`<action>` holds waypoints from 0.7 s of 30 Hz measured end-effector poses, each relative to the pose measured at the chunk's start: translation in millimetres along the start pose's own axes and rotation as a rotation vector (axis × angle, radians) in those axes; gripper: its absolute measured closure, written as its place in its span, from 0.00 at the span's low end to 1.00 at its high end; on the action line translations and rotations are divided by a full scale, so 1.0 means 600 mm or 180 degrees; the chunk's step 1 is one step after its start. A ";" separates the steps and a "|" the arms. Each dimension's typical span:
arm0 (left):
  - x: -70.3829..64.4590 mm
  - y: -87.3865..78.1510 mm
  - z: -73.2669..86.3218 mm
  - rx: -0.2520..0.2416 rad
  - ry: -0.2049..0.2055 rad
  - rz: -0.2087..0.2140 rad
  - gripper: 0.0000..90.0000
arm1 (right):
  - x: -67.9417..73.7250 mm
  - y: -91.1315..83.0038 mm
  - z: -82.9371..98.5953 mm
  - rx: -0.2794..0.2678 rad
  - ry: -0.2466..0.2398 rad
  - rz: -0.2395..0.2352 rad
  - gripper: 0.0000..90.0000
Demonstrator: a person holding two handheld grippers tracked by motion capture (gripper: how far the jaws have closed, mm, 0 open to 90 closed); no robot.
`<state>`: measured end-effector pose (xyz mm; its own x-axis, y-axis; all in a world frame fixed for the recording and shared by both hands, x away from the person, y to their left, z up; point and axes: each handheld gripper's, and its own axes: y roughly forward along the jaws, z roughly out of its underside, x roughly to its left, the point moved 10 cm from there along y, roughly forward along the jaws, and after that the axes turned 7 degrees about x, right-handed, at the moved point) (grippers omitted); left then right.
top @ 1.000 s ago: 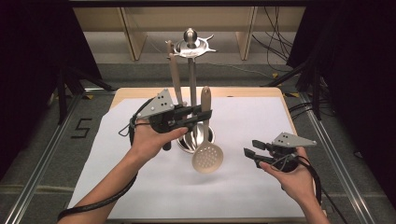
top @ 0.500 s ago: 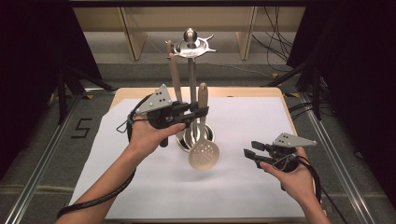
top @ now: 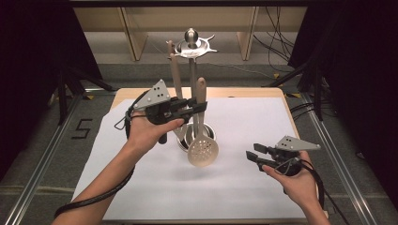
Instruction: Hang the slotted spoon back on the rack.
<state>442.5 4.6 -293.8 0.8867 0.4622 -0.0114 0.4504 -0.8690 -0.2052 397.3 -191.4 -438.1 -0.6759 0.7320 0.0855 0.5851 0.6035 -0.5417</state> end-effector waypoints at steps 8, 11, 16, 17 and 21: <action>0.010 -0.004 -0.021 -0.0053 -0.0013 -0.0005 0.83 | -0.001 -0.002 0.010 0.0118 0.0123 -0.0045 0.62; 0.015 -0.005 -0.028 -0.0080 -0.0032 0.0026 0.83 | 0.003 -0.001 0.008 0.0105 0.0194 -0.0085 0.62; 0.023 -0.004 -0.033 -0.0045 -0.0043 0.0001 0.83 | -0.003 -0.001 0.004 0.0061 0.0022 -0.0019 0.63; 0.024 -0.004 -0.034 -0.0042 -0.0045 -0.0003 0.83 | -0.003 -0.001 0.004 0.0059 0.0019 -0.0017 0.63; 0.026 -0.005 -0.039 -0.0041 -0.0061 0.0015 0.83 | 0.004 -0.003 0.008 0.0127 0.0168 -0.0060 0.63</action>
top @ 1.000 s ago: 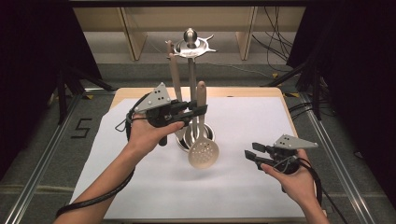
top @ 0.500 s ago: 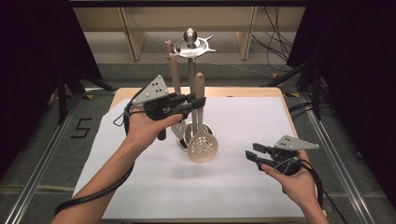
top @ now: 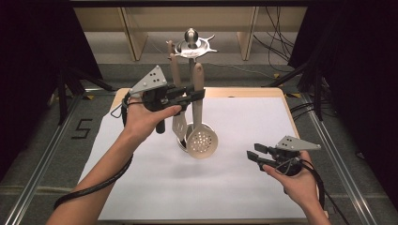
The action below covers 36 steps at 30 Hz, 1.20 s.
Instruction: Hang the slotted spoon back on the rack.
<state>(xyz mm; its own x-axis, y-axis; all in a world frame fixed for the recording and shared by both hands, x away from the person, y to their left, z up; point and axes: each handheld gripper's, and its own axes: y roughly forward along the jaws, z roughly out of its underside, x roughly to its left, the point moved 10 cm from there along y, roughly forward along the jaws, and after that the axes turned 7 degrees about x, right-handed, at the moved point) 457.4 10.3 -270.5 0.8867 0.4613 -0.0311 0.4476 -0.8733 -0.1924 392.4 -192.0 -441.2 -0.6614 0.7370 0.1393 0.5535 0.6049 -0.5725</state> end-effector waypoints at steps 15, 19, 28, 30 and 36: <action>0.012 0.001 -0.009 0.0043 -0.0033 -0.0011 0.83 | -0.002 -0.002 -0.001 -0.0022 0.0047 0.0023 0.63; 0.015 0.001 -0.011 0.0062 -0.0032 -0.0011 0.83 | -0.006 -0.005 -0.005 -0.0057 0.0026 0.0047 0.63; 0.020 0.001 -0.009 0.0061 -0.0084 -0.0009 0.83 | -0.012 -0.004 -0.016 -0.0205 -0.0123 0.0098 0.63; 0.023 0.001 -0.008 0.0058 -0.0104 -0.0018 0.83 | -0.012 -0.003 -0.017 -0.0214 -0.0121 0.0101 0.63; 0.032 0.004 -0.002 0.0065 -0.0190 -0.0009 0.82 | -0.007 -0.004 -0.015 -0.0184 -0.0065 0.0049 0.63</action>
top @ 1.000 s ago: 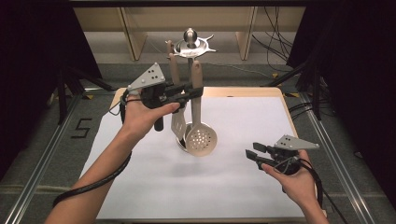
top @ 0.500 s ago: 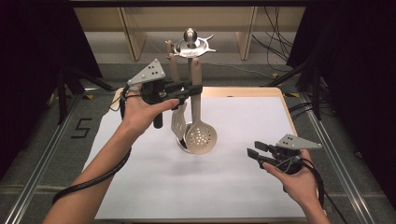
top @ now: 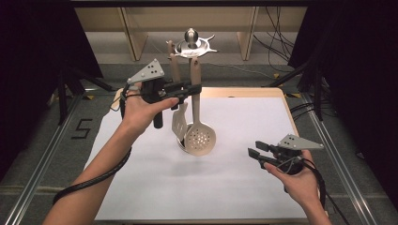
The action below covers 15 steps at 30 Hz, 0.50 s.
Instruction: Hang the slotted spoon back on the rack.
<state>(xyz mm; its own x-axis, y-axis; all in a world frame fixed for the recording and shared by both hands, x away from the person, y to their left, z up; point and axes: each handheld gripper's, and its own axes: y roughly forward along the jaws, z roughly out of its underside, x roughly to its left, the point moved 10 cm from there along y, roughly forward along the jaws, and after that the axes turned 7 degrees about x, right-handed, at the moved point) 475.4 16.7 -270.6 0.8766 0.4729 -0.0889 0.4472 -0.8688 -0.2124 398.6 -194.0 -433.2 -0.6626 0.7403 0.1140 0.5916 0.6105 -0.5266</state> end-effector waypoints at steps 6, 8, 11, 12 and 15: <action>0.004 0.004 0.003 -0.0039 -0.0063 -0.0064 0.81 | 0.003 -0.001 0.004 0.0023 0.0103 -0.0010 0.63; 0.004 0.004 0.004 -0.0065 -0.0087 -0.0094 0.80 | 0.001 -0.003 0.006 0.0059 0.0071 0.0009 0.63; 0.001 -0.003 0.010 -0.0070 -0.0029 -0.0175 0.73 | -0.009 -0.004 0.003 0.0002 -0.0044 0.0084 0.63; 0.002 -0.006 0.010 -0.0078 0.0001 -0.0222 0.71 | -0.010 -0.003 0.002 -0.0025 -0.0041 0.0090 0.63; 0.007 -0.021 0.017 -0.0099 0.0085 -0.0427 0.63 | -0.002 -0.004 0.008 0.0047 0.0159 0.0016 0.63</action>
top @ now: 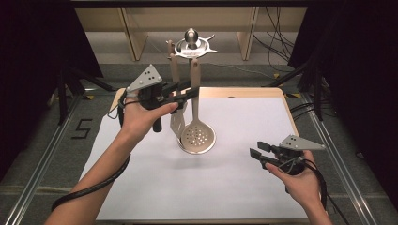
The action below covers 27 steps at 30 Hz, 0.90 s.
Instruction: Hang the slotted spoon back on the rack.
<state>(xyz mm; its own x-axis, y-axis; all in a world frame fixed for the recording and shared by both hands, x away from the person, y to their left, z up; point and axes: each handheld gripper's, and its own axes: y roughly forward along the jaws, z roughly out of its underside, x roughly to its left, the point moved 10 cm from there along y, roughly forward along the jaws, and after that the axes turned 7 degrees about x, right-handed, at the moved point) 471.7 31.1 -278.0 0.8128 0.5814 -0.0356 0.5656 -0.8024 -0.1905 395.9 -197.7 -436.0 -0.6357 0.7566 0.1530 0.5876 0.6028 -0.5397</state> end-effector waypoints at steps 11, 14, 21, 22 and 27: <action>-0.006 -0.076 0.061 -0.0107 0.0255 -0.0387 0.52 | -0.022 -0.005 0.004 0.0007 -0.0143 0.0197 0.60; 0.004 -0.093 0.097 -0.0054 0.0235 -0.0467 0.51 | -0.021 -0.002 0.007 0.0023 -0.0047 0.0221 0.60; 0.021 -0.126 0.139 -0.0099 0.0162 -0.0623 0.51 | -0.027 0.000 0.004 -0.0033 -0.0111 0.0245 0.59; 0.024 -0.129 0.142 -0.0101 0.0169 -0.0634 0.51 | -0.030 -0.002 0.006 0.0020 -0.0125 0.0281 0.59; 0.031 -0.133 0.154 -0.0055 0.0162 -0.0695 0.51 | -0.033 -0.004 0.002 -0.0007 -0.0200 0.0293 0.59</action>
<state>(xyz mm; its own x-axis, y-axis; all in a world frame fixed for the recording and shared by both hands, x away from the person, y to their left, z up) 429.0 118.2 -354.2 0.6765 0.7345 0.0542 0.7309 -0.6606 -0.1713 406.8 -214.4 -438.7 -0.6090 0.7915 0.0505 0.6462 0.5321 -0.5472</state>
